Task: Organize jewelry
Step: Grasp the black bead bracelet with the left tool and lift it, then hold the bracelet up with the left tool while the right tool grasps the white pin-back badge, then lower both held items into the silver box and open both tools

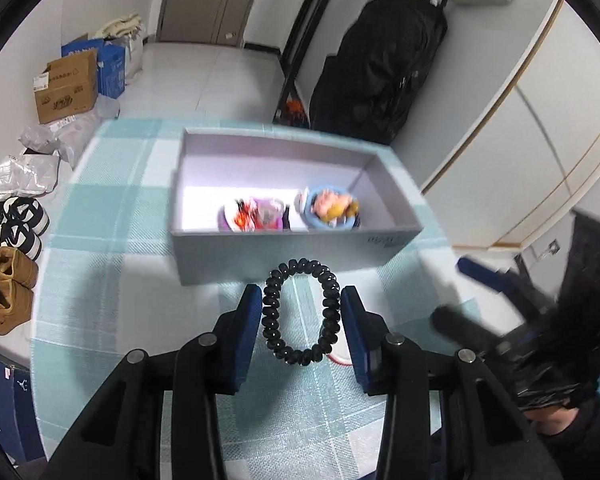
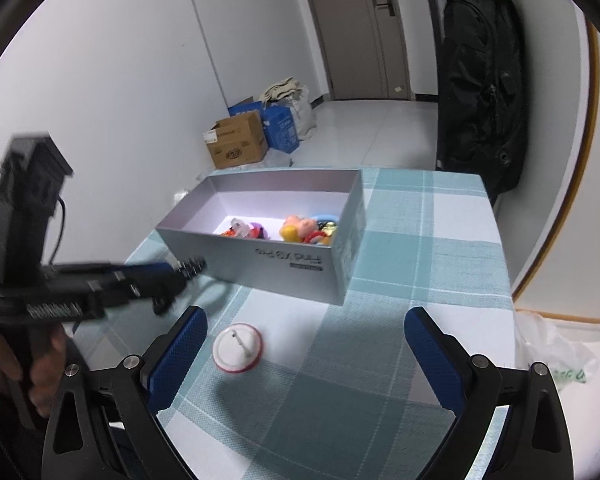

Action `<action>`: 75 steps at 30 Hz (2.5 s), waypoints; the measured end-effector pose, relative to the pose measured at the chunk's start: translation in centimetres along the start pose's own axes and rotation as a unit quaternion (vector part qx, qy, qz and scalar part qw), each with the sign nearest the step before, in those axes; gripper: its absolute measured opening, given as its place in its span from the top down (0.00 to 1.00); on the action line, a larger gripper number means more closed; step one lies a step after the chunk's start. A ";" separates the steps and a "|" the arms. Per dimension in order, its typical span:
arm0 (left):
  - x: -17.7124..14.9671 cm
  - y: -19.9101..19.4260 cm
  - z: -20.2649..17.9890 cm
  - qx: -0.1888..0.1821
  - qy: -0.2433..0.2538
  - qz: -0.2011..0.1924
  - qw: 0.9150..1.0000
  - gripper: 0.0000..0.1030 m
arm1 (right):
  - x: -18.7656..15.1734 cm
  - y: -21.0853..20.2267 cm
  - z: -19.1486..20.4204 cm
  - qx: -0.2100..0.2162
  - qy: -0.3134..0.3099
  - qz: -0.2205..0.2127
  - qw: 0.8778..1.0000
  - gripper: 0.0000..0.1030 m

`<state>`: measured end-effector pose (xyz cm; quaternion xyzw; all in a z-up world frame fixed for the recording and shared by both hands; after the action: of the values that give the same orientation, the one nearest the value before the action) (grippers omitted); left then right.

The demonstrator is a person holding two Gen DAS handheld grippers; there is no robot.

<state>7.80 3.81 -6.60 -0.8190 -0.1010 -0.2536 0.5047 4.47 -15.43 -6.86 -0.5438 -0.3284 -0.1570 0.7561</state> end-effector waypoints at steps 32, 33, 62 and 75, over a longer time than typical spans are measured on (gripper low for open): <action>0.2 -4.2 3.7 -0.016 -0.053 -0.069 0.996 0.66 | -2.2 6.0 6.7 -0.036 -0.152 0.084 0.984 0.60; 0.2 -4.2 3.7 -0.016 -0.053 -0.069 0.996 0.66 | -2.2 5.8 6.6 -0.033 -0.151 0.082 0.985 0.60; 3.0 -2.2 1.7 -0.028 -0.043 -0.072 0.996 0.66 | 5.0 0.5 2.8 0.110 -0.007 -0.044 0.993 0.60; 5.0 -0.3 1.7 -0.039 -0.054 -0.056 0.996 0.66 | 7.7 1.8 0.7 0.121 0.028 -0.047 0.991 0.60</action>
<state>12.48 4.96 -4.43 -0.8435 -0.1639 -0.2404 0.4516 10.97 -13.18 -2.91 -0.4276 -0.3492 -0.1664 0.8170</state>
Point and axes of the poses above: each gripper's, at about its wrist camera, not at the fingertips, and y roughly the way its jaws point, z to its left, x to its top, the point moved 2 cm from there along y, roughly the way its jaws point, and after that the axes turned 4 degrees about z, right-handed, at the moved point
